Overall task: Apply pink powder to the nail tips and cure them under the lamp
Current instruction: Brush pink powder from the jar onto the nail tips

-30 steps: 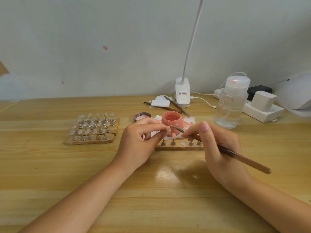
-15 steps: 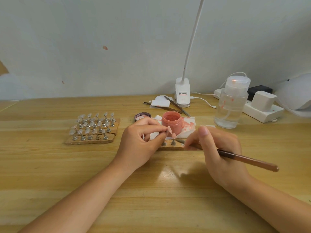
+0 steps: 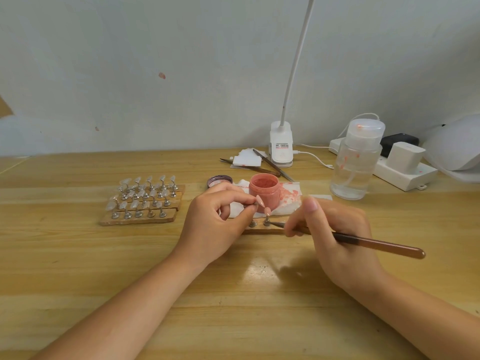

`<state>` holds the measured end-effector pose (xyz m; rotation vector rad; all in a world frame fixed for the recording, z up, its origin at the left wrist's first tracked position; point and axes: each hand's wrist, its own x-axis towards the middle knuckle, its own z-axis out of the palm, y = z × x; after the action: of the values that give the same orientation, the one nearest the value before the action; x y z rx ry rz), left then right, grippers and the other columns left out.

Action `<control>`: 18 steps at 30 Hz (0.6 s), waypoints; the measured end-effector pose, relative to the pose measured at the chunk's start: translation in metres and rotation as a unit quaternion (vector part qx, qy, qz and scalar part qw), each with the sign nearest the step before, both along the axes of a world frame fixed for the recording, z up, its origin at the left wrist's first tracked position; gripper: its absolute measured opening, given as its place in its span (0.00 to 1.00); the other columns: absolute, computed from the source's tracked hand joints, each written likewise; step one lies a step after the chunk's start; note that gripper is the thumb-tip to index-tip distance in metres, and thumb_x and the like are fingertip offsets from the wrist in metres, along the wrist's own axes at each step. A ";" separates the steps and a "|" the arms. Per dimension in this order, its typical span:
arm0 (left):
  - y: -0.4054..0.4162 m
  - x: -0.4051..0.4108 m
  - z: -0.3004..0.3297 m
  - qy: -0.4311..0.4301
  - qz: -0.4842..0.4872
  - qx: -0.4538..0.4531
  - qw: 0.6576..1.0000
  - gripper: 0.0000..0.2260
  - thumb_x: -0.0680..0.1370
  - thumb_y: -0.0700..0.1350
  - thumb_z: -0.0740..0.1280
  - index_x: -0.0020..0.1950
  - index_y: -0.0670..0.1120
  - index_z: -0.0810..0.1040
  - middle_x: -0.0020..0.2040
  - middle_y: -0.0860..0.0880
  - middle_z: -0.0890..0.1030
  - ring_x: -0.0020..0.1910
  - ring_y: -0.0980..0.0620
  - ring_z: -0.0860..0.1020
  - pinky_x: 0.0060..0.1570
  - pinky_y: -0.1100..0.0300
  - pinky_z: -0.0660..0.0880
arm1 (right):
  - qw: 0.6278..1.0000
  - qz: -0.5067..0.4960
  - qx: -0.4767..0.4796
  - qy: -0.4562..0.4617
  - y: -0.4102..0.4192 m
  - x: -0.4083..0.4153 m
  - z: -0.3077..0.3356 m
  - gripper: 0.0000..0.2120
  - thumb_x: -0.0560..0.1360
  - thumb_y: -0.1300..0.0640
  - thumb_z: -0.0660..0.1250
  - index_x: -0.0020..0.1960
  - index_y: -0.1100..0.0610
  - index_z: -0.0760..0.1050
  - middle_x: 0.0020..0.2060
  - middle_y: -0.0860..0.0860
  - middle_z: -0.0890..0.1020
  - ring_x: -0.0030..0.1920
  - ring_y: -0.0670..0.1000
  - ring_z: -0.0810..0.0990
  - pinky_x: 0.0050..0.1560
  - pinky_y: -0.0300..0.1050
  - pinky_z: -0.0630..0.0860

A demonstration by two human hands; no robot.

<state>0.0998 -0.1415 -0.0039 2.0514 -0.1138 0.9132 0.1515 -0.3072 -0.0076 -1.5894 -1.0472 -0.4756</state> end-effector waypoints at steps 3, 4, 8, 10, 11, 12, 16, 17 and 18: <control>0.000 -0.001 0.000 -0.008 -0.001 -0.002 1.000 0.12 0.68 0.38 0.72 0.39 0.57 0.78 0.34 0.57 0.76 0.25 0.48 0.63 0.38 0.58 0.70 | 1.000 -0.010 0.014 -0.007 0.000 -0.001 0.001 0.25 0.79 0.48 0.51 0.35 0.60 0.78 0.31 0.44 0.78 0.35 0.42 0.77 0.36 0.34 0.71; 0.000 -0.001 0.000 -0.009 -0.002 0.001 1.000 0.12 0.68 0.38 0.72 0.39 0.57 0.78 0.35 0.56 0.77 0.25 0.50 0.63 0.38 0.57 0.70 | 1.000 -0.019 0.010 -0.010 0.001 -0.001 0.002 0.23 0.79 0.49 0.52 0.36 0.60 0.78 0.33 0.43 0.78 0.36 0.42 0.78 0.37 0.35 0.72; 0.001 0.001 -0.001 -0.006 0.002 0.004 1.000 0.15 0.68 0.35 0.73 0.39 0.57 0.79 0.34 0.57 0.76 0.26 0.47 0.65 0.39 0.67 0.70 | 1.000 -0.003 0.003 0.025 0.000 0.000 0.000 0.22 0.78 0.50 0.54 0.34 0.59 0.78 0.31 0.45 0.79 0.34 0.42 0.78 0.35 0.37 0.73; 0.002 0.001 -0.001 -0.004 0.009 -0.004 1.000 0.14 0.68 0.35 0.73 0.38 0.56 0.79 0.34 0.57 0.76 0.27 0.45 0.67 0.41 0.70 0.69 | 0.999 0.012 0.018 0.049 -0.001 0.000 -0.001 0.24 0.78 0.48 0.53 0.33 0.59 0.78 0.29 0.48 0.80 0.32 0.44 0.79 0.33 0.39 0.75; 0.002 0.001 -0.002 -0.004 0.010 -0.008 1.000 0.12 0.68 0.36 0.73 0.38 0.54 0.79 0.34 0.56 0.76 0.28 0.46 0.68 0.41 0.70 0.69 | 0.998 0.011 0.026 0.049 -0.001 -0.001 -0.001 0.23 0.78 0.49 0.53 0.33 0.59 0.79 0.29 0.49 0.80 0.32 0.44 0.79 0.34 0.39 0.75; 0.002 0.001 -0.002 -0.005 0.011 -0.010 1.000 0.10 0.68 0.37 0.73 0.37 0.52 0.79 0.35 0.55 0.76 0.28 0.47 0.69 0.42 0.69 0.70 | 0.998 0.007 0.033 0.044 0.000 -0.001 0.000 0.23 0.78 0.51 0.53 0.34 0.60 0.78 0.30 0.49 0.80 0.33 0.44 0.79 0.34 0.38 0.75; 0.002 0.001 -0.002 -0.003 -0.002 -0.030 1.000 0.11 0.68 0.34 0.73 0.36 0.51 0.77 0.38 0.57 0.79 0.24 0.58 0.65 0.39 0.60 0.72 | 0.998 -0.007 0.039 0.040 0.001 -0.002 0.002 0.20 0.78 0.53 0.52 0.37 0.59 0.78 0.34 0.47 0.81 0.37 0.47 0.79 0.38 0.44 0.76; 0.002 0.001 -0.002 -0.003 -0.005 -0.036 0.999 0.12 0.68 0.35 0.73 0.36 0.52 0.77 0.38 0.59 0.80 0.24 0.59 0.64 0.35 0.61 0.70 | 0.998 -0.013 0.034 0.044 0.001 -0.003 0.002 0.20 0.78 0.52 0.52 0.38 0.58 0.78 0.34 0.47 0.80 0.37 0.47 0.79 0.38 0.46 0.76; 0.001 0.002 -0.002 -0.005 -0.007 -0.037 0.999 0.12 0.68 0.38 0.73 0.36 0.54 0.76 0.38 0.61 0.80 0.24 0.59 0.63 0.33 0.62 0.69 | 0.998 -0.020 0.028 0.044 0.001 -0.003 0.002 0.19 0.78 0.51 0.52 0.38 0.57 0.78 0.34 0.48 0.80 0.37 0.47 0.79 0.38 0.46 0.75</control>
<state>0.1015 -0.1401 -0.0062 1.9748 -0.0972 0.9073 0.1484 -0.3063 -0.0055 -1.5709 -0.9286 -0.4538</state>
